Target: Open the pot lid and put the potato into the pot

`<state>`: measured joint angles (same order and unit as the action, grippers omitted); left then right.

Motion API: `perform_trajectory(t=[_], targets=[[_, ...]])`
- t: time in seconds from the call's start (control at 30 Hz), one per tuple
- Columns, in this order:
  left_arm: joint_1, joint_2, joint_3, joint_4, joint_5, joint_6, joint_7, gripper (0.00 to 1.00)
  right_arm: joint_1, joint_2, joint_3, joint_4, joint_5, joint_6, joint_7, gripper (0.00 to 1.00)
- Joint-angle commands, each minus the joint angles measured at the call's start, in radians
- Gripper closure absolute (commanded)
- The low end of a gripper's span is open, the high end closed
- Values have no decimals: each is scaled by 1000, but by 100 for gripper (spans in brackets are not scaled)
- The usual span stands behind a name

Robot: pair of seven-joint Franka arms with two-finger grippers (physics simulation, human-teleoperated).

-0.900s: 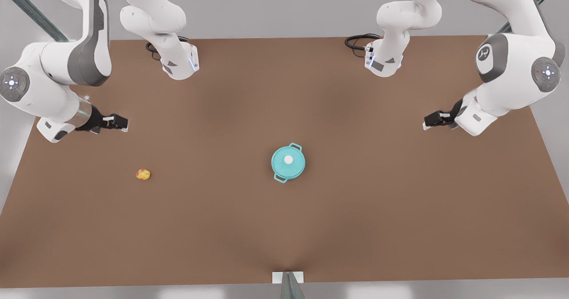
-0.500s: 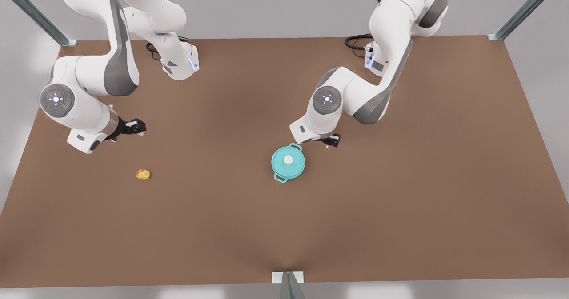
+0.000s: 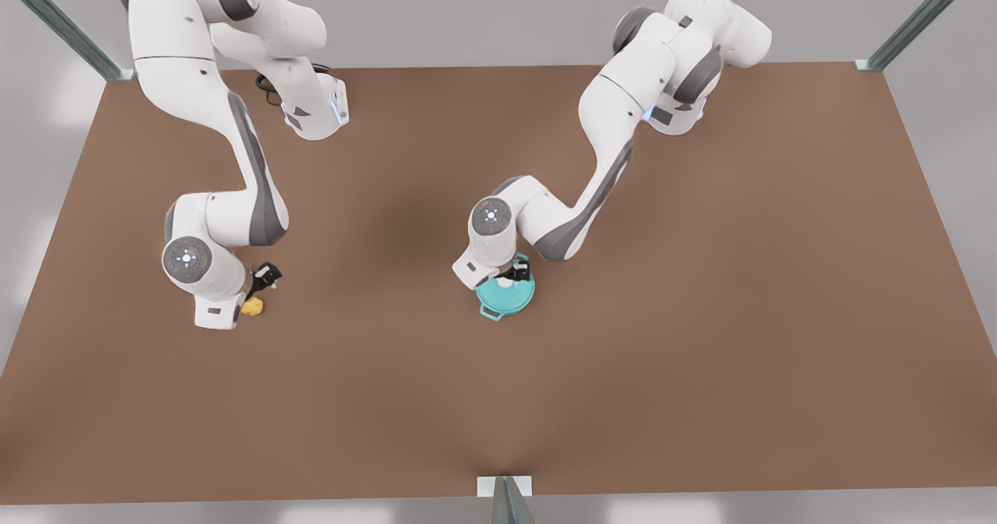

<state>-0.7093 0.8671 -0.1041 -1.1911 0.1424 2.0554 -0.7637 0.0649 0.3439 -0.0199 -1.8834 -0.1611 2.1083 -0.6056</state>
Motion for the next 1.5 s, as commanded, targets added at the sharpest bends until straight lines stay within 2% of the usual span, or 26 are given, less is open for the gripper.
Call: perform_trajectory(t=[0.0,0.1,0.17,0.5,0.53,0.6,0.63,0.67,0.7,0.77,0.87,0.97,1.03,1.1,1.2,1.23,1.33,1.4,1.47], targets=[[-3,7,0,-8,43,117,-361,0,-8,20,0,-11,5,117,-594,0],[-4,-8,0,-81,66,155,-356,0,-36,61,0,-19,8,104,-686,0],[-1,-46,0,-119,86,150,-324,0,-74,98,1,-14,89,102,-818,0],[-6,-63,-2,-177,86,150,-341,0,-128,190,1,20,75,85,-859,0],[-6,-63,-2,-177,86,147,-341,5,-129,202,1,32,74,87,-862,0],[-6,-63,-2,-177,85,144,-342,30,-160,221,1,41,48,87,-864,0],[-4,-63,-2,-177,83,144,-342,47,-168,228,5,40,48,99,-876,0],[-4,-63,-2,-177,82,144,-341,59,-174,228,6,35,48,124,-878,0],[-4,-62,-2,-177,80,143,-341,65,-174,228,8,27,46,153,-879,0],[-3,-62,-2,-176,79,143,-341,67,-172,219,8,10,48,157,-873,0],[25,-68,9,-107,80,105,-333,67,-166,198,9,-29,52,187,-864,0],[194,-65,9,-24,85,-6,-157,67,-163,173,11,-83,55,288,-864,0],[309,-48,35,-25,86,-4,29,66,-163,161,11,-112,55,337,-865,0],[341,24,101,-25,94,52,168,64,-157,164,11,-112,57,354,-864,0],[335,96,103,-22,134,132,168,63,-158,181,11,-117,51,412,-864,0],[336,89,106,-18,135,120,219,0,-158,188,11,-114,49,420,-865,0],[355,50,99,19,120,-1,288,0,-165,211,11,-112,49,447,-870,0],[386,15,101,19,-46,-12,282,0,-165,216,11,-114,49,458,-872,0],[465,-72,96,19,-164,-228,472,0,-163,214,11,-118,49,463,-869,0]])
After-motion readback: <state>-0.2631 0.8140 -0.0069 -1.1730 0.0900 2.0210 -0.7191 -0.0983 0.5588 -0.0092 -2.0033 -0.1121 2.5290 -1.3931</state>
